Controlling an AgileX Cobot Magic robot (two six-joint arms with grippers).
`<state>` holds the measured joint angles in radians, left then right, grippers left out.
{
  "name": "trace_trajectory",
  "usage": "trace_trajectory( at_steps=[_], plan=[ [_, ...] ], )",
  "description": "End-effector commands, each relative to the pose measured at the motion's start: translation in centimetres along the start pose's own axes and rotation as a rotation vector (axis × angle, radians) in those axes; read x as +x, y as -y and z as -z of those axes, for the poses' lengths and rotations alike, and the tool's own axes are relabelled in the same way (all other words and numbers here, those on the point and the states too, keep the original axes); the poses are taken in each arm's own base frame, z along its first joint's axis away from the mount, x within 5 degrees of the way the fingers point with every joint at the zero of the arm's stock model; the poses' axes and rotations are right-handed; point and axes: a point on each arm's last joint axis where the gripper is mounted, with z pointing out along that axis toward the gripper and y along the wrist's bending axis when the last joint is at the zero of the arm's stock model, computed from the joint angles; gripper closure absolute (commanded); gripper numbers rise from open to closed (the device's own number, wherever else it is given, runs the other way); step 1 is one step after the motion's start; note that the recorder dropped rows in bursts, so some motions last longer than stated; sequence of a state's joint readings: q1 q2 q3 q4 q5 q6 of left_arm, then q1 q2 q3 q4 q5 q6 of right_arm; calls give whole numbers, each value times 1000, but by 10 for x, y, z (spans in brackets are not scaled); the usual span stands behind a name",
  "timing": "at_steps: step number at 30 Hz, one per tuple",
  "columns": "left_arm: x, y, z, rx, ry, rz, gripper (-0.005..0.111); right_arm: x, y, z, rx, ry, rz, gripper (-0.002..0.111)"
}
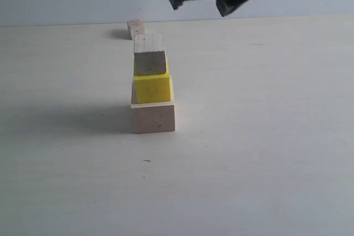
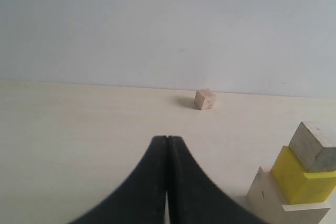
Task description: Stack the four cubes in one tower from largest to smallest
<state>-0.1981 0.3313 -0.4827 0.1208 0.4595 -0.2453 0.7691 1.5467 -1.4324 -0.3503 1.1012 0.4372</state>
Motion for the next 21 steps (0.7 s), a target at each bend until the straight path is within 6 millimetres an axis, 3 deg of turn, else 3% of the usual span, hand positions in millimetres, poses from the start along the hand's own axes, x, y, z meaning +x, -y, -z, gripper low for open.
trace_trajectory(
  at_steps=[1, 3, 6, 11, 16, 21],
  plan=[
    [-6, 4, -18, 27, 17, 17, 107, 53, 12, 2, -58, 55, -40, 108],
    [-13, 6, -34, 19, -40, 14, 107, 86, 15, -4, -100, 36, -63, 108],
    [-28, 9, -56, 13, -85, 7, 107, 113, 15, -10, -152, 0, -95, 108],
    [-48, 15, -109, 2, -193, -48, 107, 145, 18, -20, -166, -38, -79, 108],
    [-51, 21, -162, 5, -293, -77, 107, 154, 20, -20, -178, 8, -70, 108],
    [-42, 41, -215, 67, -387, -184, 107, 152, 21, -15, -194, 57, -72, 108]
  ],
)
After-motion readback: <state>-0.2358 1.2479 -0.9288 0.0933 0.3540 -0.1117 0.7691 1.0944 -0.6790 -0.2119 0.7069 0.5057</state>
